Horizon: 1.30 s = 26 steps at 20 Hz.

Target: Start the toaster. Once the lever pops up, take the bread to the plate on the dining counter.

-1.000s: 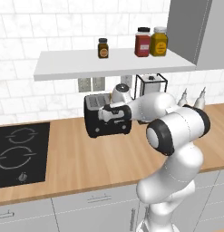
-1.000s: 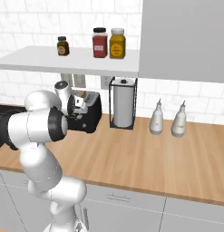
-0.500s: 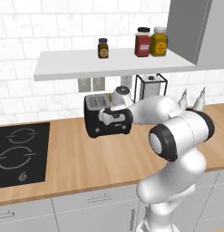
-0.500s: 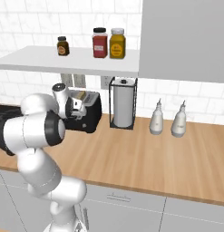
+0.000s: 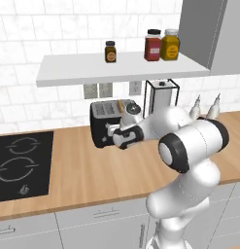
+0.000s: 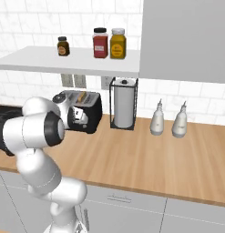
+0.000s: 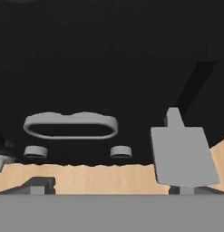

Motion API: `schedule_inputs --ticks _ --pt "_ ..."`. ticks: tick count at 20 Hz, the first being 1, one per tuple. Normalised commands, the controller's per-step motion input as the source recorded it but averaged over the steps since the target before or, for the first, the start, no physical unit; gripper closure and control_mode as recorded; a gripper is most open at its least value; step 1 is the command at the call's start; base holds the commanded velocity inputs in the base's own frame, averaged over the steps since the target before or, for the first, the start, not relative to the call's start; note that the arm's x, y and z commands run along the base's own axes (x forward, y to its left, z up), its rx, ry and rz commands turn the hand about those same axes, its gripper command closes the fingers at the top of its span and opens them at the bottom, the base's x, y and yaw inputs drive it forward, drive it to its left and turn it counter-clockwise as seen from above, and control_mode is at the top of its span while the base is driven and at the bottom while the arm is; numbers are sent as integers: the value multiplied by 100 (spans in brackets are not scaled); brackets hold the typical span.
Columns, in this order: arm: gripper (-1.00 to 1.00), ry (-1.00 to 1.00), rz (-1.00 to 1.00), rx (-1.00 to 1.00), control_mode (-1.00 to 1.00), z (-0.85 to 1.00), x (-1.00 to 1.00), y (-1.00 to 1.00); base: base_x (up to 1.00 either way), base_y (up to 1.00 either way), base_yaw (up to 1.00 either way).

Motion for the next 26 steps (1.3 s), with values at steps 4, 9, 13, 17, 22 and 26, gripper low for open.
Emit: schedule_inputs --ticks 4,9,13,17,22,26 --pt "-100 0 0 2 -100 -15 79 0 0 0 0" --pt "-100 -9 0 0 -100 -20 16 0 0 0 0" --pt "-100 -9 0 0 -100 -8 0 0 0 0 0" --pt "-100 -41 0 4 -100 77 -91 -10 0 0 0" --pt "-100 -40 0 9 -100 100 -76 -14 0 0 0" --pt "-100 -8 0 13 -100 100 15 -7 0 0 0"
